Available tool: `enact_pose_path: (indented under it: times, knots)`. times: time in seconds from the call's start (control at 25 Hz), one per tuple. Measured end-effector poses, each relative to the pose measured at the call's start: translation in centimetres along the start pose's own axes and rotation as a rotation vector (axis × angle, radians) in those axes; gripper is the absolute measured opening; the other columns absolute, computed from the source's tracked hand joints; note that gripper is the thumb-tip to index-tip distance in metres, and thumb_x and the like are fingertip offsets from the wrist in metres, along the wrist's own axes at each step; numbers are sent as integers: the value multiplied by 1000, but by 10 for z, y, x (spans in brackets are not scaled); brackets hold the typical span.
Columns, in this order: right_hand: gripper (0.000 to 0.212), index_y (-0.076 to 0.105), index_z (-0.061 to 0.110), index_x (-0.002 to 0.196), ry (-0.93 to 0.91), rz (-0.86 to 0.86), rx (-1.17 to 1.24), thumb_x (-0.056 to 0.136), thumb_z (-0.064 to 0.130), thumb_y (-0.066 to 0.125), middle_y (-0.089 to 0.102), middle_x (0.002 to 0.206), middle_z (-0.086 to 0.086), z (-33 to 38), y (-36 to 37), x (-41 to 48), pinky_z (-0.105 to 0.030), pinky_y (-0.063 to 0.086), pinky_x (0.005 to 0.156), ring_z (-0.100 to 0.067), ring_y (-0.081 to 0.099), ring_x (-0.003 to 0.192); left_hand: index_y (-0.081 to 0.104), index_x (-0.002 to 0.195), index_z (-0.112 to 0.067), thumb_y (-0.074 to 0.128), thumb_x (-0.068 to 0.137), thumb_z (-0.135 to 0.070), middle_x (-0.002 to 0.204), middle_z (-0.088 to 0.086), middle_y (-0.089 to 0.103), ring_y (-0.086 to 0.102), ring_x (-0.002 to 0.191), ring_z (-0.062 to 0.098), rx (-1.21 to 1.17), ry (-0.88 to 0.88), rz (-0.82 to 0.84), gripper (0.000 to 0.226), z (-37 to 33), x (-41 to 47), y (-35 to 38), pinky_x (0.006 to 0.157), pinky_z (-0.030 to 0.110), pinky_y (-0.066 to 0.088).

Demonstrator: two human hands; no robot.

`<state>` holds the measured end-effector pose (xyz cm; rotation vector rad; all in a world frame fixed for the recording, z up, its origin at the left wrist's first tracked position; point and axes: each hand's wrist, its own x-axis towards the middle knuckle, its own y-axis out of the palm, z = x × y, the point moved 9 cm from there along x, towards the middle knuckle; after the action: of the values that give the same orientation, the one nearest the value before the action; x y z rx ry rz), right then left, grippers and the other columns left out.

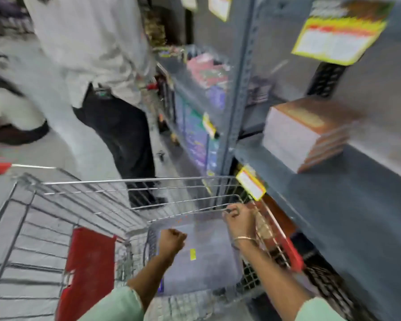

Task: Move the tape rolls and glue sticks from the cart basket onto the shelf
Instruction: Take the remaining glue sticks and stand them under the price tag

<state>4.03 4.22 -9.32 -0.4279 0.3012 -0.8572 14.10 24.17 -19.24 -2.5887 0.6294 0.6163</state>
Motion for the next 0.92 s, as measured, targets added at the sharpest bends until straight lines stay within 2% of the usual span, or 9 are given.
enact_pose_path:
  times: [0.08, 0.16, 0.28, 0.36, 0.52, 0.6, 0.72, 0.8, 0.92]
  knots:
    - [18, 68, 17, 59, 115, 221, -122, 69, 3, 63, 58, 55, -10, -39, 83, 3, -24, 32, 51, -18, 53, 71, 51, 56, -16, 69, 73, -15, 27, -10, 54, 53, 30, 1, 106, -164, -31, 25, 57, 24, -35, 33, 12, 41]
    - [13, 71, 7, 75, 258, 489, -301, 68, 17, 65, 68, 76, -23, -80, 163, -5, -20, 40, 51, -22, 64, 85, 64, 80, -8, 63, 82, -12, 70, 0, 75, 71, 73, 13, 309, -283, -27, 4, 105, 48, -55, 60, 21, 52]
    - [14, 62, 8, 67, 378, 689, -479, 71, 13, 74, 70, 99, -16, -144, 245, -26, -27, 56, 81, -20, 66, 96, 54, 60, -7, 59, 83, -17, 110, 22, 68, 63, 105, 31, 603, -385, 39, 26, 162, 75, -61, 81, 32, 49]
    - [3, 65, 8, 80, 398, 734, -559, 78, 9, 67, 69, 112, -16, -172, 285, -44, -31, 53, 88, -24, 65, 105, 53, 62, -3, 52, 86, -12, 114, 25, 65, 60, 108, 33, 629, -399, 31, 26, 180, 87, -57, 86, 33, 48]
    - [30, 59, 1, 114, 476, 681, -542, 94, 6, 38, 61, 124, -19, -200, 318, -67, -29, 49, 86, -30, 57, 117, 59, 102, 12, 42, 86, 0, 114, 29, 63, 60, 106, 36, 616, -406, 17, 26, 201, 108, -39, 85, 37, 49]
    - [33, 60, -2, 109, 571, 617, -421, 95, 14, 35, 61, 122, -21, -207, 320, -74, -23, 45, 78, -31, 57, 113, 58, 103, 11, 45, 85, -1, 114, 30, 62, 59, 107, 37, 604, -411, 7, 25, 207, 113, -35, 86, 40, 48]
    - [40, 65, -1, 97, 638, 600, -413, 91, 25, 35, 62, 118, -19, -219, 320, -81, -32, 45, 90, -31, 57, 108, 57, 104, 10, 49, 85, -5, 117, 30, 59, 57, 109, 39, 586, -415, -29, 26, 216, 119, -35, 89, 41, 46]
    - [34, 61, 2, 109, 603, 603, -448, 95, 20, 36, 60, 124, -17, -222, 319, -75, -33, 45, 92, -31, 55, 115, 57, 103, 10, 50, 84, -5, 115, 30, 60, 57, 110, 40, 613, -408, -36, 25, 218, 120, -33, 88, 41, 47]
    - [21, 62, 7, 91, 489, 615, -525, 93, 18, 44, 59, 125, -19, -215, 310, -63, -32, 48, 88, -31, 56, 114, 62, 97, 9, 57, 83, -10, 108, 31, 64, 61, 102, 41, 562, -389, -79, 24, 218, 122, -30, 80, 41, 50]
